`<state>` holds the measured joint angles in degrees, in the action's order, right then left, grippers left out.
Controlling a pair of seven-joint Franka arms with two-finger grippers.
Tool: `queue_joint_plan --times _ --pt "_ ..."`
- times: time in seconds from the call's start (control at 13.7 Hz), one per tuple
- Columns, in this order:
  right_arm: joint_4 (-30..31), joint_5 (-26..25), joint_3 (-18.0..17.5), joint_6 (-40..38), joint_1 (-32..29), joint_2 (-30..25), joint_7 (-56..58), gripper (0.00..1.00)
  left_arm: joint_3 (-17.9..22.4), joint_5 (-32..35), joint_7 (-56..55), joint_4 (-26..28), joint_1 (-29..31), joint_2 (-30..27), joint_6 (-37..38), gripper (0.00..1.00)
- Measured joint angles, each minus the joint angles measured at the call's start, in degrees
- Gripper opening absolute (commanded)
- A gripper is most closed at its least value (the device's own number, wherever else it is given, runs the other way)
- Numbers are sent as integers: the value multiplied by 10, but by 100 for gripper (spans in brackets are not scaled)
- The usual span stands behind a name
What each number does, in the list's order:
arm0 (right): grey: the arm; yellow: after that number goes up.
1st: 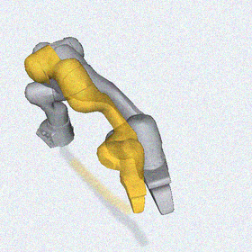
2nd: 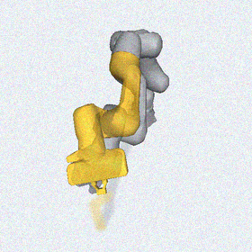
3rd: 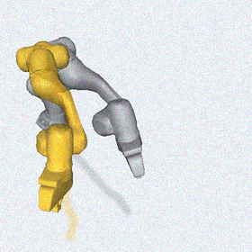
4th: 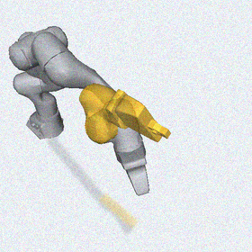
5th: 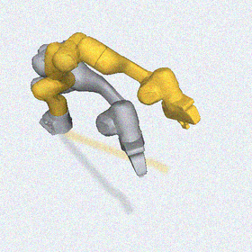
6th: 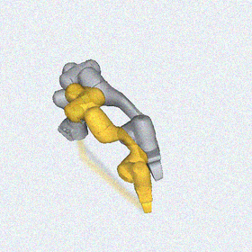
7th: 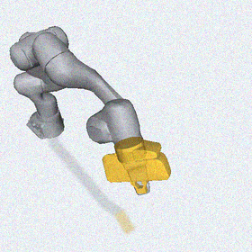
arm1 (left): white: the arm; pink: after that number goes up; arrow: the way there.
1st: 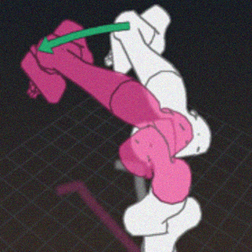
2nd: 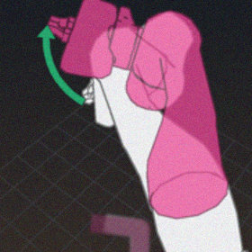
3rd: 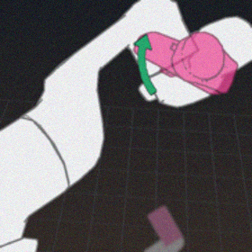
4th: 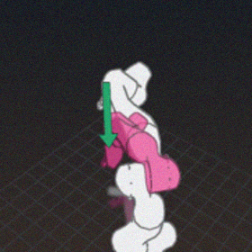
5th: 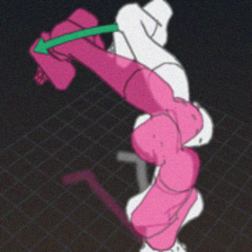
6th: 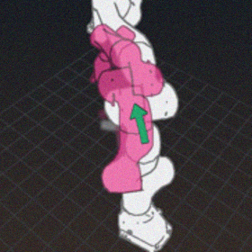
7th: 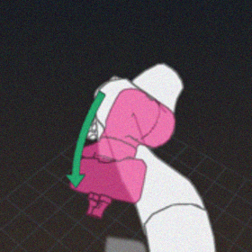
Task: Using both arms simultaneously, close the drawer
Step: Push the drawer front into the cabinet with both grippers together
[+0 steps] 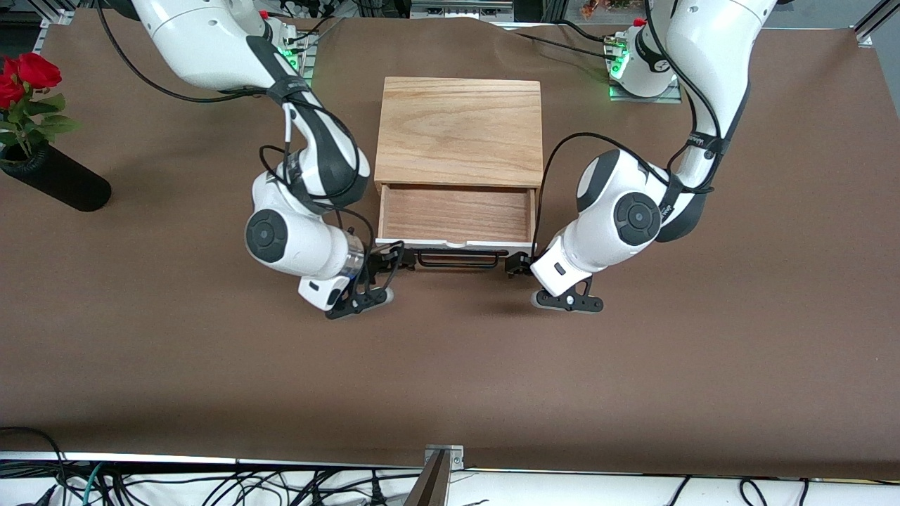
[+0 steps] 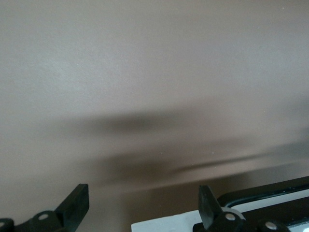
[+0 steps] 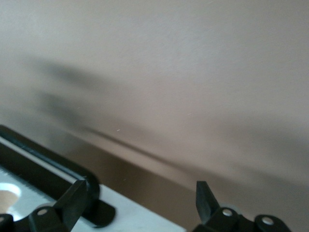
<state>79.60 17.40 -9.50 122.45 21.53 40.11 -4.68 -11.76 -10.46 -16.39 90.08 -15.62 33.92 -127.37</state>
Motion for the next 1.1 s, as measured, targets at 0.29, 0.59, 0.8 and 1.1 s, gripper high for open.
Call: queue_joint_plan --times 0.29,0.59,0.8,1.1 --pt "0 10 -1 -3 28 0 -20 100 -2 0 0 0 -7 2 49 100" --pt "0 29 -3 -20 30 3 -23 100 -5 0 0 -3 -11 1 87 100" --pt "1 36 -7 -40 31 11 -27 100 -7 -3 -2 -6 -11 2 117 100" --pt "1 41 -10 -79 33 12 -31 100 -5 -42 -2 -7 -11 3 159 100"
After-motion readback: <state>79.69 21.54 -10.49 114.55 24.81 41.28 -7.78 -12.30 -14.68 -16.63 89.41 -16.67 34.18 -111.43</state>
